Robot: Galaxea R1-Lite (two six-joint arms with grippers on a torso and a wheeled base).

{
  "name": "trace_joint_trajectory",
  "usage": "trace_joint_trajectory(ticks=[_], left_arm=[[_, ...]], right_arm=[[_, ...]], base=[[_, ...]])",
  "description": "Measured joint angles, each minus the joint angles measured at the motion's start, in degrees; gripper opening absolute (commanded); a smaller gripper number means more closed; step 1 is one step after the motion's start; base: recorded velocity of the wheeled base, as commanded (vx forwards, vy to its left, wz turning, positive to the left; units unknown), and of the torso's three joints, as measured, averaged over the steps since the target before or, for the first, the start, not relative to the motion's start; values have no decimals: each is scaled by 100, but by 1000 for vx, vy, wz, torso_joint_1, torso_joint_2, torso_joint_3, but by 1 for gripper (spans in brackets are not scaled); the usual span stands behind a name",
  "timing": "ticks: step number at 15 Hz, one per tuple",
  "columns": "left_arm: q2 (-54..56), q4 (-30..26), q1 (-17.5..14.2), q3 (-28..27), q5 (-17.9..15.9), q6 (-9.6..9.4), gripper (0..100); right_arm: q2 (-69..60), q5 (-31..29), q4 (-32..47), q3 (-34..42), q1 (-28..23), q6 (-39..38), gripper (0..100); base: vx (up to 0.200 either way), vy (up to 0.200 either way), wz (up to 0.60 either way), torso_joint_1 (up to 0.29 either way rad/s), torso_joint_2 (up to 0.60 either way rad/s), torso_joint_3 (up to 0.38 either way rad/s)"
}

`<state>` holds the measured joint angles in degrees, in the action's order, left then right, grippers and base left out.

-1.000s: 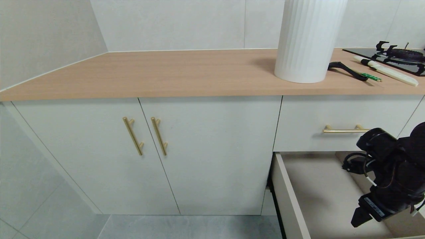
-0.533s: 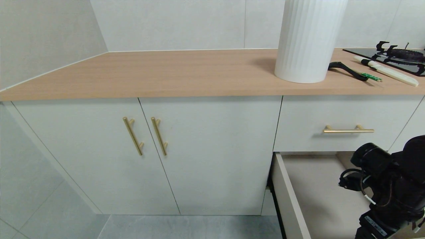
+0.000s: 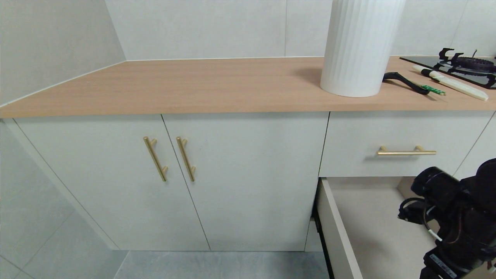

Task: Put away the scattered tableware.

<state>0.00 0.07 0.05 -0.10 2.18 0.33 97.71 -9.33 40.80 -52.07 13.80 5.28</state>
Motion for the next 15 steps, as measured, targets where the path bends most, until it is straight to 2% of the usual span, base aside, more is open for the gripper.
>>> trace_joint_trajectory(ticks=[4, 8, 15], left_arm=[[0, 2, 0, 2, 0, -1, 100], [0, 2, 0, 2, 0, -1, 100], [0, 2, 0, 5, 0, 0, 100]], right_arm=[[-931, 266, -700, -355, -184, -706, 100], [-2061, 435, -1721, -306, -394, -820, 100], [-2750, 433, -1877, -265, -600, -702, 100]], base=[[0, 0, 0, 0, 0, 0], [0, 0, 0, 0, 0, 0], [0, 0, 0, 0, 0, 0]])
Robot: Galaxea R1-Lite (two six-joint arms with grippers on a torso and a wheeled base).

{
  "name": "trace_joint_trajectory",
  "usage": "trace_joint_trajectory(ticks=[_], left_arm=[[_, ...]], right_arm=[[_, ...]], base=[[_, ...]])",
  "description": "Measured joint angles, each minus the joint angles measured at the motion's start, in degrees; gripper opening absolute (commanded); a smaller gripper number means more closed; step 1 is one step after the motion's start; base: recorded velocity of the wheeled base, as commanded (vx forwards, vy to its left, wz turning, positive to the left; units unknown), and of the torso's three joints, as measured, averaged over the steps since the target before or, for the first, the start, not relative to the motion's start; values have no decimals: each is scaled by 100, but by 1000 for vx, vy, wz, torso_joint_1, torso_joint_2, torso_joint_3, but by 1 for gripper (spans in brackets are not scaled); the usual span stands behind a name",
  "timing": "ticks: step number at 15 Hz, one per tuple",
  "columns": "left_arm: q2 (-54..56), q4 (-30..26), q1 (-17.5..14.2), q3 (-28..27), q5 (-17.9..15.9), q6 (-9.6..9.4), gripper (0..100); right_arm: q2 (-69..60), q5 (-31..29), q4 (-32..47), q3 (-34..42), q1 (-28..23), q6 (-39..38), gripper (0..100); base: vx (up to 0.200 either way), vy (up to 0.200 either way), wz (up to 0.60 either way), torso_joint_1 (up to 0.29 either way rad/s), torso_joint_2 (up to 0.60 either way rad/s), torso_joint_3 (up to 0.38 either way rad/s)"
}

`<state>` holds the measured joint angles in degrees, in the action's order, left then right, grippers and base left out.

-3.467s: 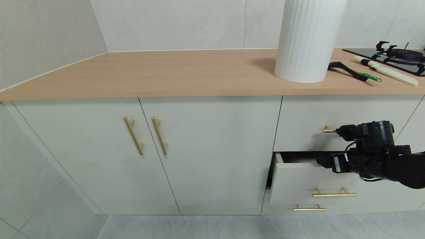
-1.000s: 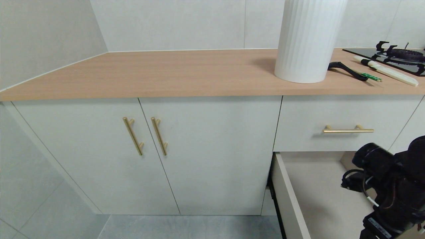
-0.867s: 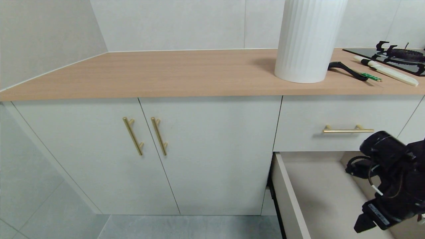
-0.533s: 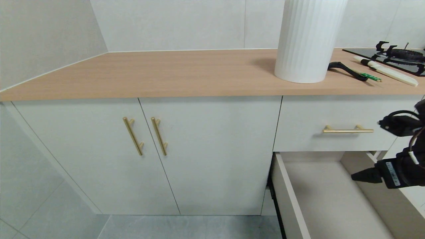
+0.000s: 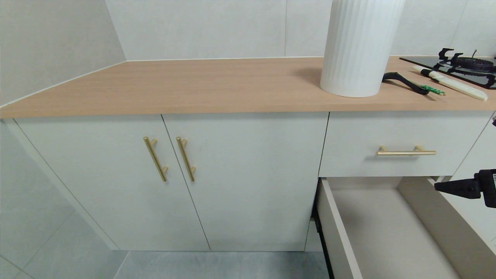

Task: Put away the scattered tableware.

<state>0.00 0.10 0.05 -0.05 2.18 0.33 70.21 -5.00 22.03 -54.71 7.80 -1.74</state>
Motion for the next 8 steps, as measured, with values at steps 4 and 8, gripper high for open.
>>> trace_joint_trajectory(ticks=[4, 8], left_arm=[[0, -5, 0, -2, 0, 0, 100], [0, -7, 2, 2, 0, 0, 100]], right_arm=[[-61, 0, -2, -2, 0, 9, 100], [-98, 0, -5, 4, 0, 9, 100]], base=[[0, 0, 0, 8, -32, -24], [0, 0, 0, 78, -268, -277]])
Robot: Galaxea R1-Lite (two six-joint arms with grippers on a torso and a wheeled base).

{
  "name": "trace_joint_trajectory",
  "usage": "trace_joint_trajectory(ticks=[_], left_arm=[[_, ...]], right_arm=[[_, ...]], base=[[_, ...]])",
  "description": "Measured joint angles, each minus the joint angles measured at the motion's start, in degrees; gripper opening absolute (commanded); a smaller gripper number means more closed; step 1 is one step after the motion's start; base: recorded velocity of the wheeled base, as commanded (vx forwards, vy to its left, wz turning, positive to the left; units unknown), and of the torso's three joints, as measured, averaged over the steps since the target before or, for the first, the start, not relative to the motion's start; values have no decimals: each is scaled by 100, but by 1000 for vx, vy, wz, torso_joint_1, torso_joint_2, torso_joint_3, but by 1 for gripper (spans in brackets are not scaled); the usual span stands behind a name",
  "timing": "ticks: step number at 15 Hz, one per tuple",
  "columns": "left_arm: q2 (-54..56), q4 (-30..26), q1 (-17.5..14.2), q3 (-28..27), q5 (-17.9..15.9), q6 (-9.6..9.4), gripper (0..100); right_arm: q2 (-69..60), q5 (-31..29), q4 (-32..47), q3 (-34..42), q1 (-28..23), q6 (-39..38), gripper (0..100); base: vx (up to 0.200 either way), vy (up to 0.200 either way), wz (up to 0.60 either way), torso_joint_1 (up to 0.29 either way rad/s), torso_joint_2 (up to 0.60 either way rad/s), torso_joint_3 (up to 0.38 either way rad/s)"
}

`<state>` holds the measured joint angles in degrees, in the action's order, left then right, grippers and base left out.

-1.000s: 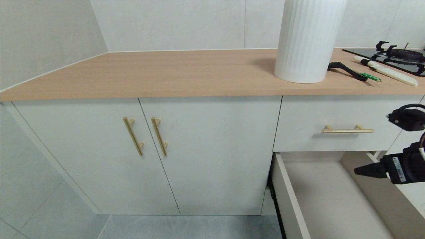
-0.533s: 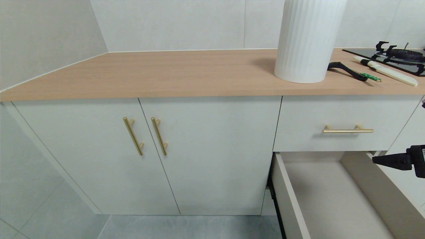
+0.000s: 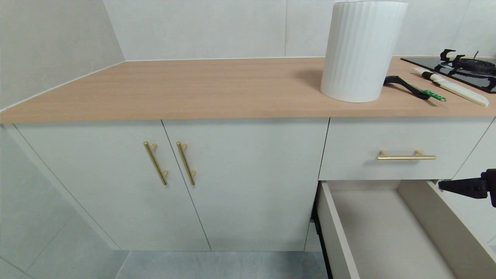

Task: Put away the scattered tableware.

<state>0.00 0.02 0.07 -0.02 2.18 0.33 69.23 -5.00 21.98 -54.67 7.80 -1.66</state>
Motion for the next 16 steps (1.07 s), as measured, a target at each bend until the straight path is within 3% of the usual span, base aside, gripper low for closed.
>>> trace_joint_trajectory(ticks=[5, 8, 11, 14, 16], left_arm=[[0, 11, -2, -7, 0, -1, 100], [0, 11, -2, -5, 0, 0, 100], [0, 13, -2, -2, 0, 0, 100], [0, 7, -2, -2, 0, -1, 100], [0, 9, -2, -5, 0, 0, 100]], right_arm=[[0, 2, -1, 2, 0, 139, 100], [202, 2, -404, -194, -15, 255, 100], [951, -4, -589, -1062, -254, 255, 100], [1844, -140, -118, -2303, -478, 236, 100], [2391, -233, 40, -2633, -530, 179, 100]], base=[[0, 0, 0, 139, -514, -315], [0, 0, 0, 176, -465, -300], [0, 0, 0, 167, -424, -268], [0, 0, 0, 54, -118, -72], [0, 0, 0, 0, 0, 0]])
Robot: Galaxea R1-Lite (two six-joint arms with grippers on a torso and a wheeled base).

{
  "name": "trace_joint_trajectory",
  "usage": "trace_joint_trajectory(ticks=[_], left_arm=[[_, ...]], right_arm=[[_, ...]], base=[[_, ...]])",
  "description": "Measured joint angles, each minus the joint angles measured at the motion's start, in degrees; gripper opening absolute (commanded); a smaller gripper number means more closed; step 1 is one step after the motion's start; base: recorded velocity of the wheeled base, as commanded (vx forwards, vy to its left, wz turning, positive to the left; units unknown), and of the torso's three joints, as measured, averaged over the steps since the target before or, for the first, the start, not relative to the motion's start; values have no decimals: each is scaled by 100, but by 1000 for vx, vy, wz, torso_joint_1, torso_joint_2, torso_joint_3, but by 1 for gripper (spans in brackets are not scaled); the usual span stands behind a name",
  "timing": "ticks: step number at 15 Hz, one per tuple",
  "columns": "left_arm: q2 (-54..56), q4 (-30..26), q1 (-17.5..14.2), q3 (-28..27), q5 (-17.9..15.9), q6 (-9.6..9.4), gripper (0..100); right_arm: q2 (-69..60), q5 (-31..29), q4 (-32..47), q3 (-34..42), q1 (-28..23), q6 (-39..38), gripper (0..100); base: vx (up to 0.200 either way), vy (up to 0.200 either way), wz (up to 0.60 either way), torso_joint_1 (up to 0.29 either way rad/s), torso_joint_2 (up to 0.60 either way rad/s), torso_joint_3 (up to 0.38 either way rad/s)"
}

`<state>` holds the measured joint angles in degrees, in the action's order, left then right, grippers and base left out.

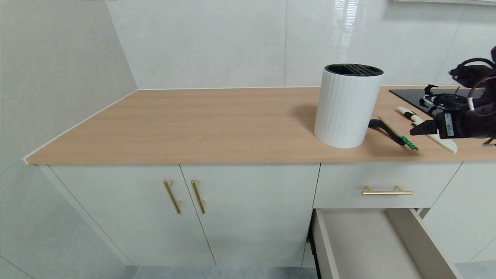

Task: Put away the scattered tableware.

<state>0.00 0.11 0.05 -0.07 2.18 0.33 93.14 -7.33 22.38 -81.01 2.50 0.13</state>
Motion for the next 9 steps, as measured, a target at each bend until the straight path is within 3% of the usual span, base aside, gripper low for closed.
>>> trace_joint_trajectory(ticks=[9], left_arm=[[0, 2, 0, 7, 0, -1, 100]], right_arm=[[1078, -238, -827, -66, -60, -4, 100]], base=[[0, 0, 0, 0, 0, 0]])
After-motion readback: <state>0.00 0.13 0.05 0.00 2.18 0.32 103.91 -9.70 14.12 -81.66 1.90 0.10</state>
